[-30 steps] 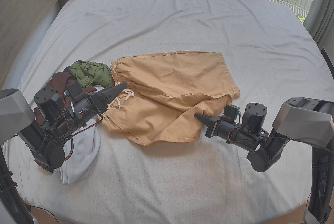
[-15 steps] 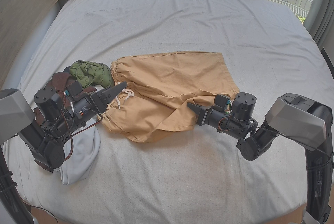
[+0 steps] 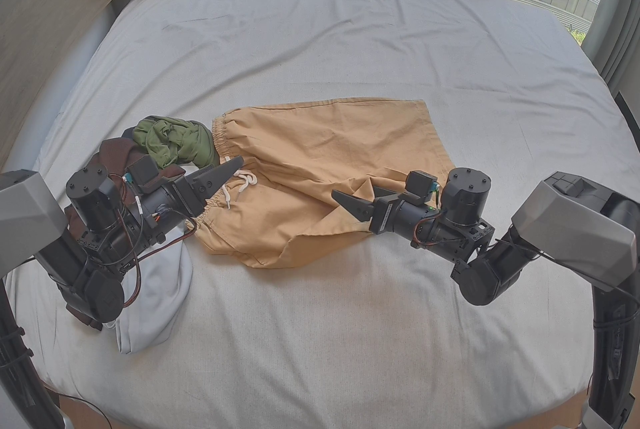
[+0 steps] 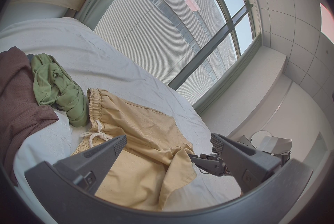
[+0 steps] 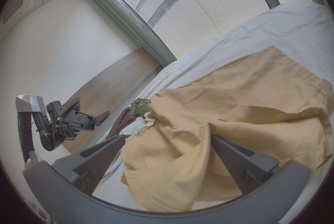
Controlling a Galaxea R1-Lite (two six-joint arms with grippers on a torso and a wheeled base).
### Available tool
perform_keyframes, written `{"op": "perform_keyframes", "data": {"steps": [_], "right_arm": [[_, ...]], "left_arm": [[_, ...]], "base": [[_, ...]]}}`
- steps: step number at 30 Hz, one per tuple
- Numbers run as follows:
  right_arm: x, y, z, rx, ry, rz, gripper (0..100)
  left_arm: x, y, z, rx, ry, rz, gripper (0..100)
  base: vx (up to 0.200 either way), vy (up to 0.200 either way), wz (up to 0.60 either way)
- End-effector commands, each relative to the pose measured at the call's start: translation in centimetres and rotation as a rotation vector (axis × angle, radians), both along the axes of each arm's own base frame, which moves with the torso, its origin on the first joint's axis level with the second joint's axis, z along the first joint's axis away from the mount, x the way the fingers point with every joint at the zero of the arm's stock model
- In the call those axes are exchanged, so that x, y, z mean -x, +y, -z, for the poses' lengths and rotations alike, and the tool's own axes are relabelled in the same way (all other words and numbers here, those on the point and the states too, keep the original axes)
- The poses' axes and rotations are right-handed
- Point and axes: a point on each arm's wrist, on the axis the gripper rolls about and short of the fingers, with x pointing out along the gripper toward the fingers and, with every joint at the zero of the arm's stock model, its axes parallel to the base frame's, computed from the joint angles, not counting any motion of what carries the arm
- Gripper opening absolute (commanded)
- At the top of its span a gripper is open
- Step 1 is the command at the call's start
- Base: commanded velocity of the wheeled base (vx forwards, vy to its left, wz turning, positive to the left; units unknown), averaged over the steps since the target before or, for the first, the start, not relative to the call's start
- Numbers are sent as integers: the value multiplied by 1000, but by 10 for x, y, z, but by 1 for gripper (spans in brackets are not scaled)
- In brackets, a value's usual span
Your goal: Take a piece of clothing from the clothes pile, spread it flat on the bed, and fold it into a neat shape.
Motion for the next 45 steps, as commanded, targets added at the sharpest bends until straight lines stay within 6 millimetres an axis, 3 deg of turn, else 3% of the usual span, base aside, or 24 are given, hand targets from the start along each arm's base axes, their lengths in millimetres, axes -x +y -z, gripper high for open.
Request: {"op": "perform_keyframes", "data": {"steps": [1, 9, 13, 19, 26, 27, 32, 45], "right_arm": [[12, 12, -21, -6, -9, -38, 100], [1, 19, -24, -20, -32, -38, 100], [4, 23, -28, -24, -35, -51, 100], [2, 22, -21, -9, -11, -44, 100], [18, 19, -16, -4, 27, -41, 100], [35, 23, -12, 16, 73, -67, 100], [48, 30, 3, 45, 119, -81, 100], [32, 50, 37, 44, 169, -84, 100]], "left_arm": [[0, 1, -1, 2, -3, -1, 100], [0, 1, -2, 3, -6, -3, 100], [0, 1, -2, 3, -7, -1, 100], [0, 1, -3, 4, -9, -3, 100], [-1, 7, -3, 2, -10, -20, 100], [-1, 7, -3, 3, -11, -20, 100], [-1, 7, -3, 3, -11, -20, 100], [-1, 8, -4, 3, -14, -25, 100]], "base": [[0, 0, 0], [0, 0, 0], [0, 0, 0], [0, 0, 0], [0, 0, 0], [0, 0, 0], [0, 0, 0], [0, 0, 0]]}}
